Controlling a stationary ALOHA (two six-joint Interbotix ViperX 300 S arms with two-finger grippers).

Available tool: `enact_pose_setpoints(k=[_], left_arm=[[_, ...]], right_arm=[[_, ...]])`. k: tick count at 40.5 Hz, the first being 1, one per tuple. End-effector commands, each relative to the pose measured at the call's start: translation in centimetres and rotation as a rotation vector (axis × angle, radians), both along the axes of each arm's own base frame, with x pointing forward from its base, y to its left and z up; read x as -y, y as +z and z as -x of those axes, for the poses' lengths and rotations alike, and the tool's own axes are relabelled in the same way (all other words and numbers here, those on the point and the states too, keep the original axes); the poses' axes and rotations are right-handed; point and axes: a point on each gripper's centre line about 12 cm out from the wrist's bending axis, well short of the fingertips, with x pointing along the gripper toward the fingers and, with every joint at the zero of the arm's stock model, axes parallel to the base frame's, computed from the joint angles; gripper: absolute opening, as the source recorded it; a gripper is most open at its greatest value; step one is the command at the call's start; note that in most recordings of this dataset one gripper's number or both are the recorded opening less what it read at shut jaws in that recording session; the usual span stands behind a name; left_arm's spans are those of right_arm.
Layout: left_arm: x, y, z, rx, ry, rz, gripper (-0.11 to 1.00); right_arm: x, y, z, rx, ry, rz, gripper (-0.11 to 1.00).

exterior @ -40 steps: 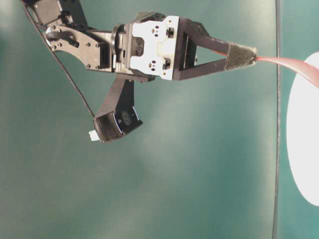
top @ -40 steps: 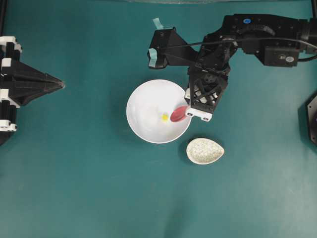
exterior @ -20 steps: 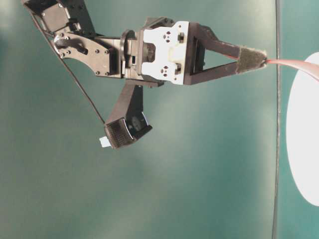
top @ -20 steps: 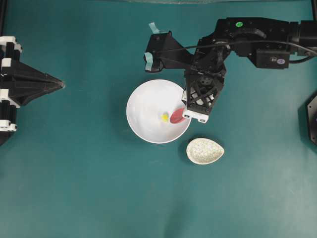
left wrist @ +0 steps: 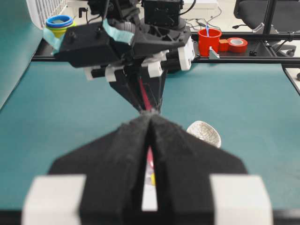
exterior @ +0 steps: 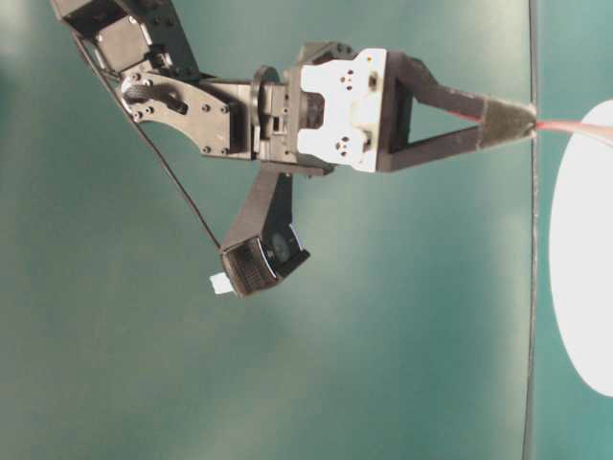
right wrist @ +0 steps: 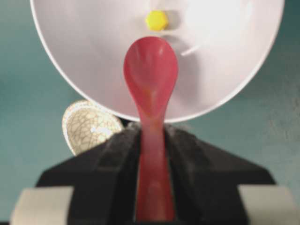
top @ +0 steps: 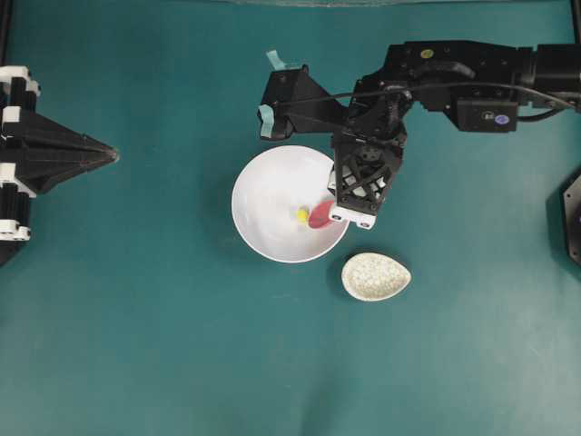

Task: Scoop the yellow hexagonal prism block from the bowl with a spoon using the right arm.
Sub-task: 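Lower the spoon bowl into the white bowl beside the yellow block, then push the spoon along the bowl floor under the yellow hexagonal block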

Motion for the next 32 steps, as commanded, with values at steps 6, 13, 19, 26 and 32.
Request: enact_pose_setpoints(k=[6,13,19,26,32], left_arm=[[-0.1,1.3,-0.2,0.032,0.002,-0.006,0.0],[-0.1,1.3,-0.2,0.034,0.002,-0.006,0.0],[-0.1,1.3,-0.2,0.032,0.002,-0.006,0.0],[-0.1,1.3,-0.2,0.032,0.002,-0.006,0.0],[-0.1,1.3,-0.2,0.032,0.002,-0.006,0.0]], right_arm=[[-0.1,0.6,-0.7,0.034,0.01,0.018,0.24],[0.1,0.1,-0.9,0.033,0.01,0.033,0.24],[0.3,-0.2,-1.5,0.068,0.004,0.056,0.24],[0.7,-0.3,-2.1,0.106,-0.006,0.076,0.24],[0.8,-0.3,-2.3,0.13,-0.008,0.095,0.24]])
